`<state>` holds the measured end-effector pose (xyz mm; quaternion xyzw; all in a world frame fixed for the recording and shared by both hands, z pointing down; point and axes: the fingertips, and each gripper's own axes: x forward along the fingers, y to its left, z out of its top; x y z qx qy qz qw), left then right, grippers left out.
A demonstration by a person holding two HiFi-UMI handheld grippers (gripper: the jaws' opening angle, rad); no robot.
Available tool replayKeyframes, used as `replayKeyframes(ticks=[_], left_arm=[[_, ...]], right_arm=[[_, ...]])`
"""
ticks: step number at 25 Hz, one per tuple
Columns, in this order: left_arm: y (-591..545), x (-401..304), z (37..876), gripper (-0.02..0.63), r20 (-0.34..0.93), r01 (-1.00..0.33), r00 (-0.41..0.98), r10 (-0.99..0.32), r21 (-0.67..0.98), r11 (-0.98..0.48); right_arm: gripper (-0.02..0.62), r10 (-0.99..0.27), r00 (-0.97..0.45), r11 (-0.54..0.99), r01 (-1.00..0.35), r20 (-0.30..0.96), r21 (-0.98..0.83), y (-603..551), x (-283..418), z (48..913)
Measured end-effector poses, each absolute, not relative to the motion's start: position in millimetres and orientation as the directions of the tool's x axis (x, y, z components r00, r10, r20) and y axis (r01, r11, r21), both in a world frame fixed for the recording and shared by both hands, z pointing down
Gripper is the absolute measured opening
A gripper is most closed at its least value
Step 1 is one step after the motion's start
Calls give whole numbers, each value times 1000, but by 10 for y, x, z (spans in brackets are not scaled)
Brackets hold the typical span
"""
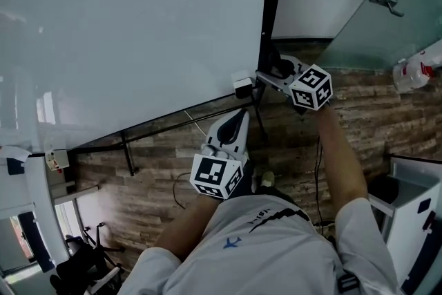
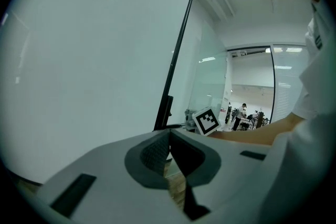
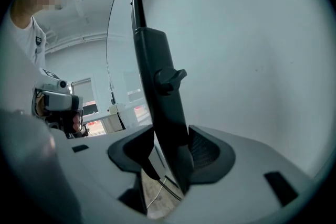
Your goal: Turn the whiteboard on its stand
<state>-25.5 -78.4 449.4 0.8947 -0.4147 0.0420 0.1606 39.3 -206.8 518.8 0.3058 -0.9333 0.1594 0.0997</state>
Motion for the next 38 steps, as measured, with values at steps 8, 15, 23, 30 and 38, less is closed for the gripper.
replayKeyframes(ticks=[8,15,23,30,38], left_arm=[[-111,-213,4481,11,208,-792,607,-767,235,-563],[337,-227,4416,11,195,-806,588,-785,227,-547],[551,-238,4336,11,178,-824,558,-810,230,-518],[692,-194,4307,11,176,-822,559,-810,243,-515],[769,-120,4271,11,172,-813,573,-801,241,-530]], right_arm=[[204,-552,-787,750,-613,277,-248,-1467,262,5206],[204,-570,-771,732,-634,283,-252,-1005,173,5233],[204,-597,-733,694,-676,326,-249,-795,199,5235],[202,-620,-709,671,-701,336,-241,-353,342,5155],[173,-637,-704,664,-708,313,-240,122,308,4855]])
